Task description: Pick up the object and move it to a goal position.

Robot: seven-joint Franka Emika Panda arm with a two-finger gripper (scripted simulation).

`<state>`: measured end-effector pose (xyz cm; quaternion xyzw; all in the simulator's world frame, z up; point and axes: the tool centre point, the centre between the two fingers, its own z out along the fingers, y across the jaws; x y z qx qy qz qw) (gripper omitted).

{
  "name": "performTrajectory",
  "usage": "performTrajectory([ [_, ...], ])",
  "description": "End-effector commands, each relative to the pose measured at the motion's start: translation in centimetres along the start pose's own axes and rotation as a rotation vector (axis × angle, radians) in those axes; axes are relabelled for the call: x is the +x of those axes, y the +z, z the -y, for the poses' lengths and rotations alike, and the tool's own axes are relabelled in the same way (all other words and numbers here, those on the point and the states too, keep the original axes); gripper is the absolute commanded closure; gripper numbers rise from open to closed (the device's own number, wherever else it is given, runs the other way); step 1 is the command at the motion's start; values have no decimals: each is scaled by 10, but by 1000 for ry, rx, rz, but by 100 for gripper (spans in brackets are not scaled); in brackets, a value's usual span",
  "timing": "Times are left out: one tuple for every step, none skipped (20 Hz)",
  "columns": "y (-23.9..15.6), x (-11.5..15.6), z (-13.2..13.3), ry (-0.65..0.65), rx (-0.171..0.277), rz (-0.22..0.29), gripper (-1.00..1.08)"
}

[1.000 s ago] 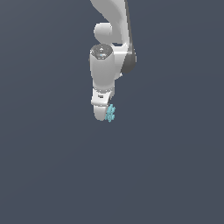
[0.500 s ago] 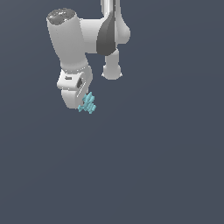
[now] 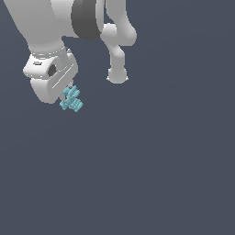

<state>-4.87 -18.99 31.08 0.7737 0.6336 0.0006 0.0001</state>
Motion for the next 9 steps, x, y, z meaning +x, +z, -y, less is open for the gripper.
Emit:
performTrajectory([
  [-9, -9, -3, -1, 1, 0, 108],
  [-11, -11, -5, -1, 1, 1, 108],
  [-13, -13, -6, -1, 1, 1, 108],
  [-15, -15, -6, -1, 1, 1, 108],
  [-16, -16, -7, -1, 1, 1, 108],
  [-17, -17, -8, -1, 1, 1, 108],
  [-17, -17, -8, -1, 1, 1, 108],
  [-17, -18, -8, -1, 1, 1, 108],
  [-17, -18, -8, -1, 1, 1, 108],
])
